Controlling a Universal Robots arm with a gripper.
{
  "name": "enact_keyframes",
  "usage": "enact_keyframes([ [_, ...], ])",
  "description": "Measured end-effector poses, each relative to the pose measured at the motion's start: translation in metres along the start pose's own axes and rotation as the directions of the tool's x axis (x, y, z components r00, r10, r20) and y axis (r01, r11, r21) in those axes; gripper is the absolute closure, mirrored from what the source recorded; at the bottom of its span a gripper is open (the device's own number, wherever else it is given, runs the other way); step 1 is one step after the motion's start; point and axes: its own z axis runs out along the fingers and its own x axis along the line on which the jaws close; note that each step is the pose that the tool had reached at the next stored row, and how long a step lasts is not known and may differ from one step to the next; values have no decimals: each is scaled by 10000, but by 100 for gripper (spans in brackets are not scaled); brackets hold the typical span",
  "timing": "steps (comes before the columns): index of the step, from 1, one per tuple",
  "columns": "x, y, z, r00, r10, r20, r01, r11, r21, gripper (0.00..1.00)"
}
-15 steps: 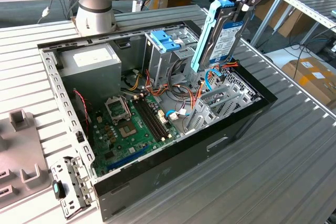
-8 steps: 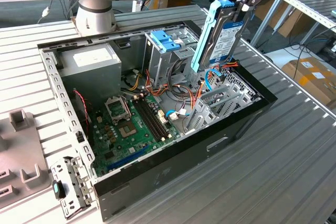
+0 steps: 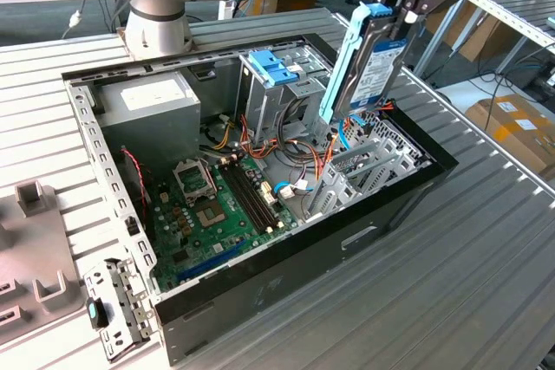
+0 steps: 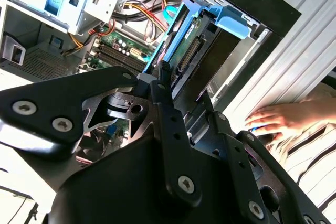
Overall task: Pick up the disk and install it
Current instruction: 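Insert the disk into the insertion slot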
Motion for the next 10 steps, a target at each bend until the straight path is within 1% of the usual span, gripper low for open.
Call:
enact_keyframes([
  [4, 98, -1, 2, 10000, 1, 23, -1, 10000, 0, 65],
  [6, 122, -2, 2, 10000, 2, 27, -2, 10000, 0, 65],
  [10, 209, -4, 3, 10000, 2, 47, -2, 10000, -1, 65],
])
